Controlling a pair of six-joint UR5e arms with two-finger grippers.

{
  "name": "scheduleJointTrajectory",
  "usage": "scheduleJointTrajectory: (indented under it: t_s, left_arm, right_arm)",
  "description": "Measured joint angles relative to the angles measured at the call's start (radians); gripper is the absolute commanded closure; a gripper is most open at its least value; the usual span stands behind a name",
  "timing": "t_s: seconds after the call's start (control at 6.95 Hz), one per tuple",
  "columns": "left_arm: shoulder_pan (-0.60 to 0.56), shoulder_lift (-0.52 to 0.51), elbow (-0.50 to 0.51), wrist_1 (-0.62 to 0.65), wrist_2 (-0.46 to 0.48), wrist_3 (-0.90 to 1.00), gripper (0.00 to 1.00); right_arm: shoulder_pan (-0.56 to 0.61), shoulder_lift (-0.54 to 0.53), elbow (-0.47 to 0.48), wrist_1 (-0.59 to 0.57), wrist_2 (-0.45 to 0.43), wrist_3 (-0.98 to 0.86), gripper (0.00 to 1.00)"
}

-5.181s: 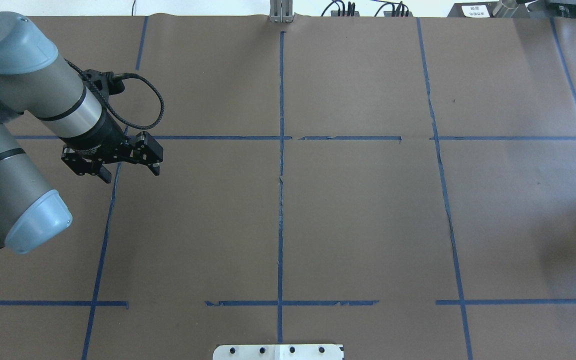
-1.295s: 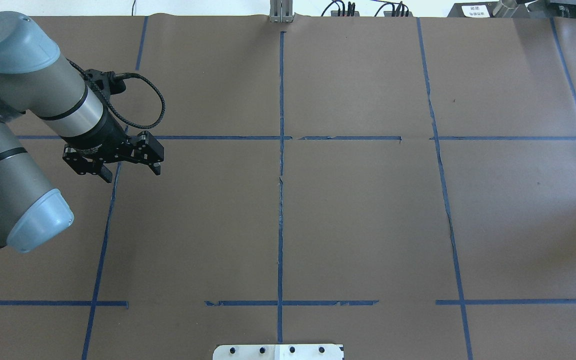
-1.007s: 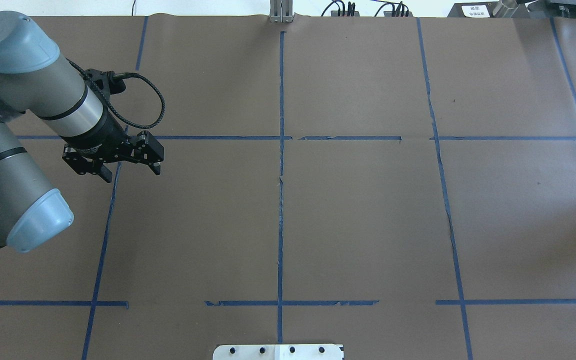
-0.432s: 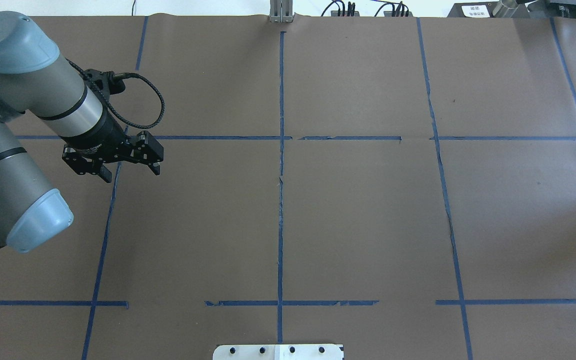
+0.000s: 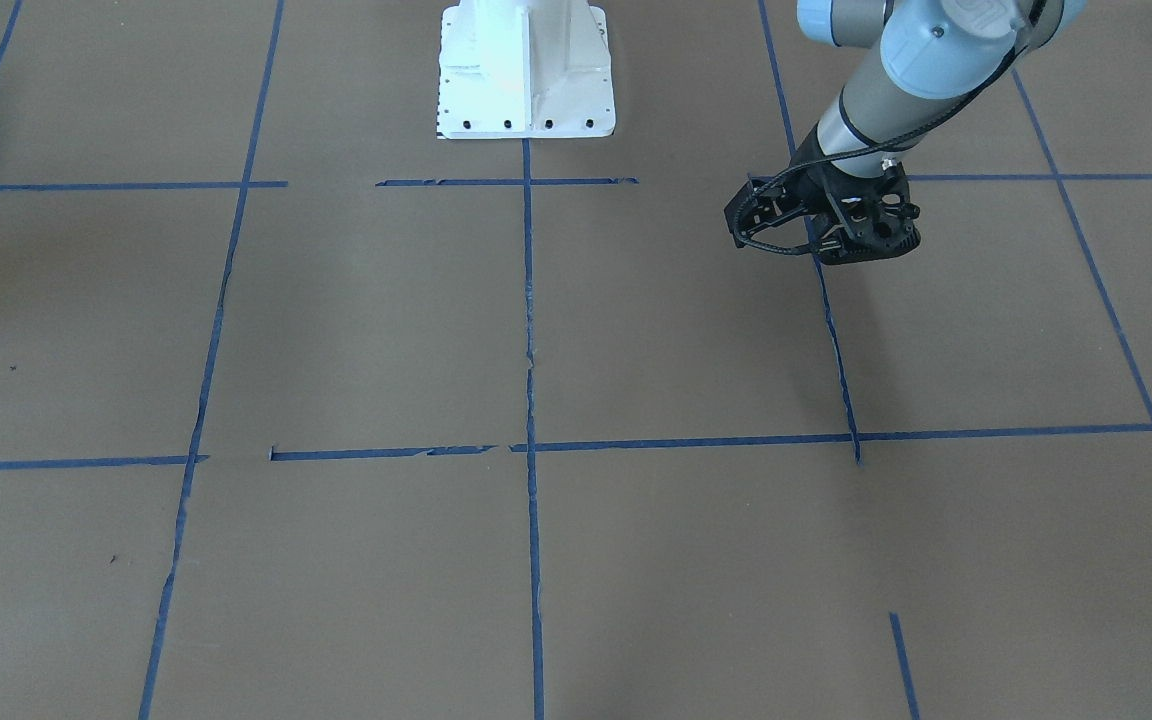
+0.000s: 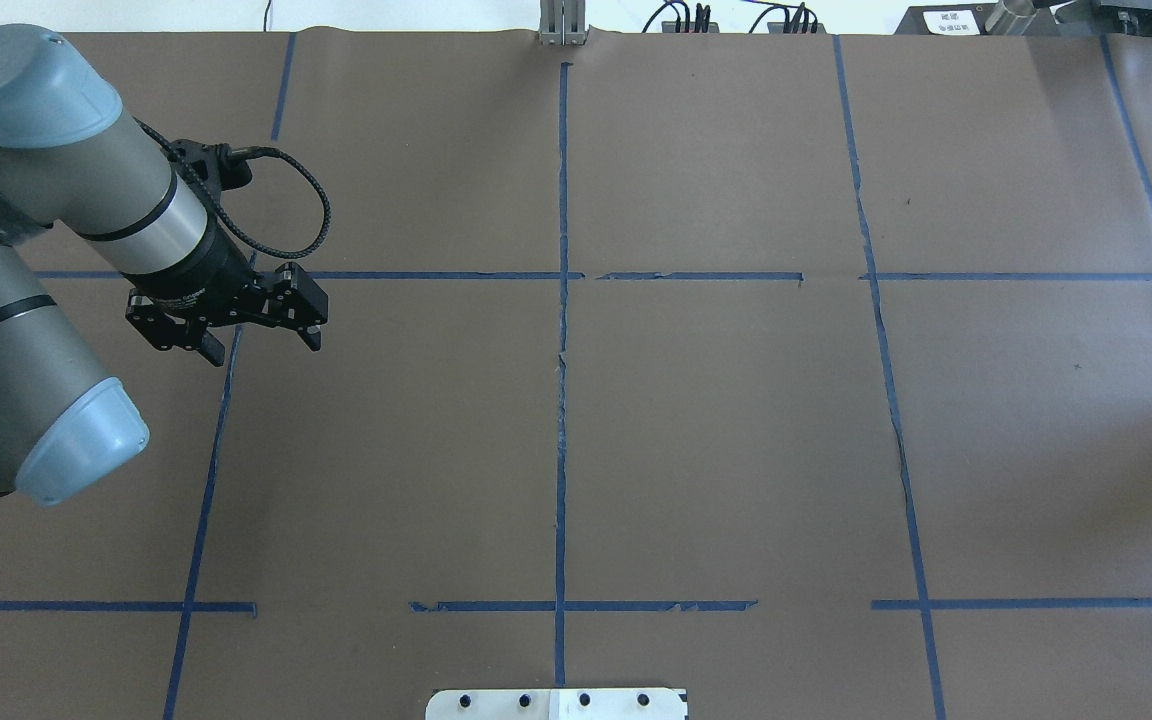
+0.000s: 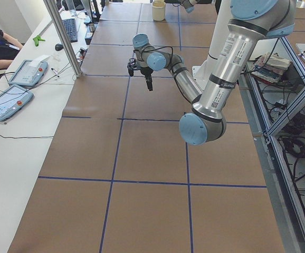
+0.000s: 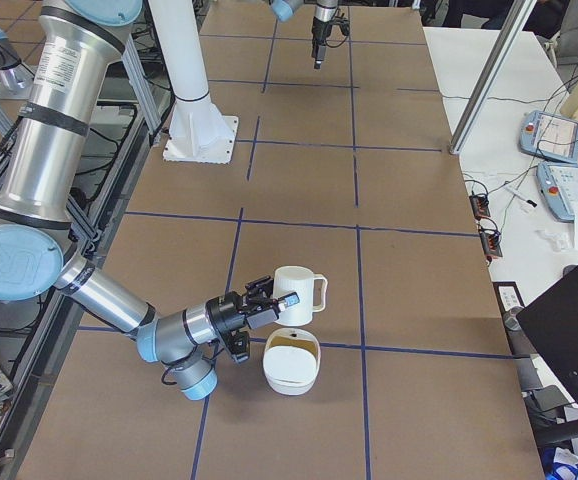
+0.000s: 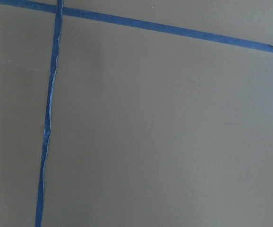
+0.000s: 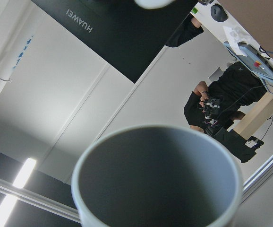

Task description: Left arm hands cup to right arm to dump lemon

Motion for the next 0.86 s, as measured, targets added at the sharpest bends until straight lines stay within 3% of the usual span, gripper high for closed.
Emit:
scheduleJointTrajectory:
  t_s: [0.43, 0.86]
  left_arm:
    - [0.000, 0.000, 0.002, 0.000, 0.001, 0.000, 0.00]
    - [0.000, 0.000, 0.006, 0.000, 0.000, 0.001, 0.00]
  right_arm:
    - [0.000, -0.001, -0.001, -0.003, 0.005, -0.019, 0.60]
    - [-0.002, -0.001, -0.027, -0.027, 0.098, -0.302, 0.60]
